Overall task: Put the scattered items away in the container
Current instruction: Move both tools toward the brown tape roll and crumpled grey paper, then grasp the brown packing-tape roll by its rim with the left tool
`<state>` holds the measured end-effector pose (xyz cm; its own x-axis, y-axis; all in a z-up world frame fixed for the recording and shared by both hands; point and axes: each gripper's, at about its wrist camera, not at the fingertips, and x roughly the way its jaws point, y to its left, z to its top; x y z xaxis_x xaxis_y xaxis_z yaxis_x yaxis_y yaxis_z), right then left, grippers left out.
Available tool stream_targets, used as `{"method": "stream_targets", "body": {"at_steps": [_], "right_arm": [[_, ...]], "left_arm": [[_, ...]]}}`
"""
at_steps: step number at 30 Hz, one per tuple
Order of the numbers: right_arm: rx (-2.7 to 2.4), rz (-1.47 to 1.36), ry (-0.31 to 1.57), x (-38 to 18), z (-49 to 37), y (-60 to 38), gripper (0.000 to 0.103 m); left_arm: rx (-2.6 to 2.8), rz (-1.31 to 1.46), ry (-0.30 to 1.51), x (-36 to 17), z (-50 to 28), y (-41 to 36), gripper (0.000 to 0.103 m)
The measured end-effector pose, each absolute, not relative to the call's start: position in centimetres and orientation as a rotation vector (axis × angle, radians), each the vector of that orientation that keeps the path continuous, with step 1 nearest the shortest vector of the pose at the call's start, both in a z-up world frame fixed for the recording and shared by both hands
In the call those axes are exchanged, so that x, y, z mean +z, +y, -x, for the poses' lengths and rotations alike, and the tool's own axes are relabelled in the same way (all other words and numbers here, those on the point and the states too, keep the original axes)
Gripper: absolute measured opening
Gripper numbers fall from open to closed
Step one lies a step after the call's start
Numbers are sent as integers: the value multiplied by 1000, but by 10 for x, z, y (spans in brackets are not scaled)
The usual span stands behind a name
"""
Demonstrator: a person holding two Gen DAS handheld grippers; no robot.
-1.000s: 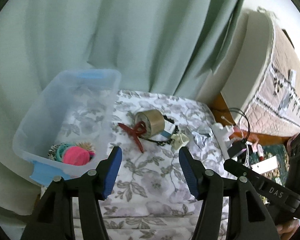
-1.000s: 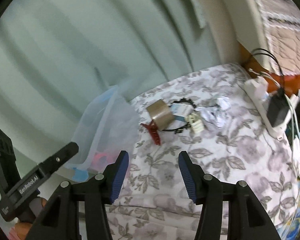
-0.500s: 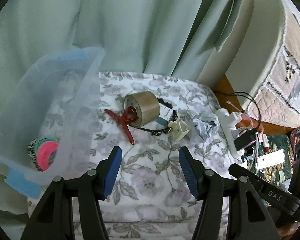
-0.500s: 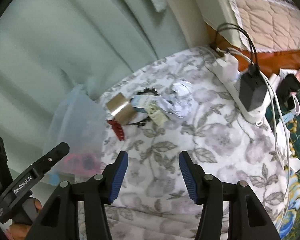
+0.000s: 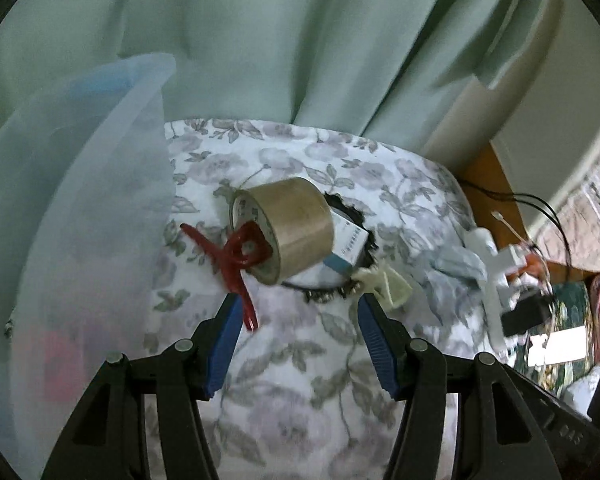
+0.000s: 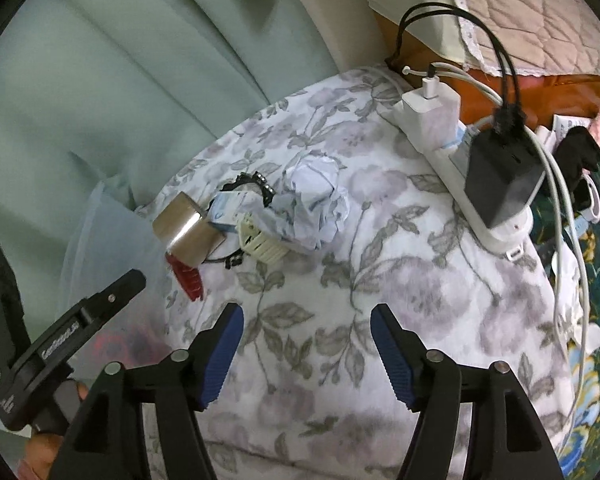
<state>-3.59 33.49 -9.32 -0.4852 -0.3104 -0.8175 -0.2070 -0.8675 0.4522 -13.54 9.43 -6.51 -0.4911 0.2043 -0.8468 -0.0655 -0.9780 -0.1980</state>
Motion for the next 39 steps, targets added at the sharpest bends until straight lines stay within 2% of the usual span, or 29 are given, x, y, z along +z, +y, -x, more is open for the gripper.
{"method": "stream_targets", "body": {"at_steps": [17, 29, 32, 34, 36, 39], "right_arm": [[-2554, -1599, -700, -121, 105, 326, 70], [-2532, -1555, -801, -141, 146, 327, 76], [-2551, -1537, -821, -143, 152, 329, 76], [-2551, -1535, -856, -146, 155, 332, 76], [-2547, -1533, -890, -149, 157, 335, 76], [-2541, -1527, -920, -150, 157, 339, 76]], "left_arm": [[2552, 1493, -364, -108, 214, 91, 60], [2543, 1468, -297, -121, 243, 113, 60], [2534, 1457, -332, -120, 247, 109, 60], [2537, 1454, -349, -120, 248, 107, 58], [2545, 1457, -352, -120, 248, 104, 47], [2536, 1463, -369, -121, 245, 101, 46]]}}
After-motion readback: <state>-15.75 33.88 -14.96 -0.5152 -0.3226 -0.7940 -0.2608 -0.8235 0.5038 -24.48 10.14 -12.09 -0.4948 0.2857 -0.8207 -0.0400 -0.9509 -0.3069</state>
